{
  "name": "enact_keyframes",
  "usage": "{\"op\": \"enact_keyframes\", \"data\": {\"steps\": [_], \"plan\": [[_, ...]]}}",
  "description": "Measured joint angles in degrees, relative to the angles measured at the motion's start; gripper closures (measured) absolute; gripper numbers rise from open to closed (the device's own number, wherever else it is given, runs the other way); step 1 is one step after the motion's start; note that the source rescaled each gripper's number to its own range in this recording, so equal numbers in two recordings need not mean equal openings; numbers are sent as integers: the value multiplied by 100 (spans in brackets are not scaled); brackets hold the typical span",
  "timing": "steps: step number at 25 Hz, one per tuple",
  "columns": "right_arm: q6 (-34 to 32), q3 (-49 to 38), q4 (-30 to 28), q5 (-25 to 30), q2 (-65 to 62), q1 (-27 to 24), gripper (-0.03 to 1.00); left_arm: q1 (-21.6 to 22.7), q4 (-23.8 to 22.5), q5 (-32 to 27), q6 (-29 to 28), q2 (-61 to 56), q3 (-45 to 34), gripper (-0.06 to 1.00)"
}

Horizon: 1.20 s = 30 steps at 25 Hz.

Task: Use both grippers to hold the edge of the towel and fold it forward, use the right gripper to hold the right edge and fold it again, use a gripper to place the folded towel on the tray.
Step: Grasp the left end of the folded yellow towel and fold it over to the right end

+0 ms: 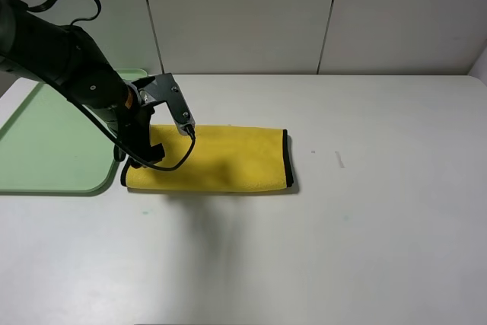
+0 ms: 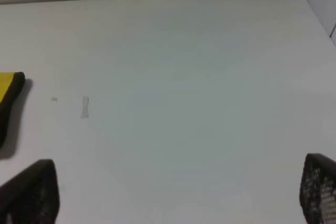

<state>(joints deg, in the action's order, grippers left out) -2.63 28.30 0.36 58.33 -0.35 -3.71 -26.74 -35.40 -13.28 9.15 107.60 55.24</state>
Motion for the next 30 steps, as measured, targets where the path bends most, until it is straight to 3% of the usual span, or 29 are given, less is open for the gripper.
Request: {"op": "enact_keyframes", "data": {"steps": [5, 14, 19, 22, 30], "plan": [[0, 0, 0, 0, 0, 0, -3, 0, 93, 54, -503, 0, 0, -6], [0, 0, 0, 0, 0, 0, -3, 0, 405, 394, -2969, 6, 0, -6], [0, 0, 0, 0, 0, 0, -3, 20, 427, 477, -3997, 217, 0, -6], [5, 0, 0, 0, 0, 0, -3, 20, 432, 477, -4291, 362, 0, -6], [16, 0, -36, 0, 0, 0, -3, 48, 616, 615, -4412, 780, 9, -6]]}}
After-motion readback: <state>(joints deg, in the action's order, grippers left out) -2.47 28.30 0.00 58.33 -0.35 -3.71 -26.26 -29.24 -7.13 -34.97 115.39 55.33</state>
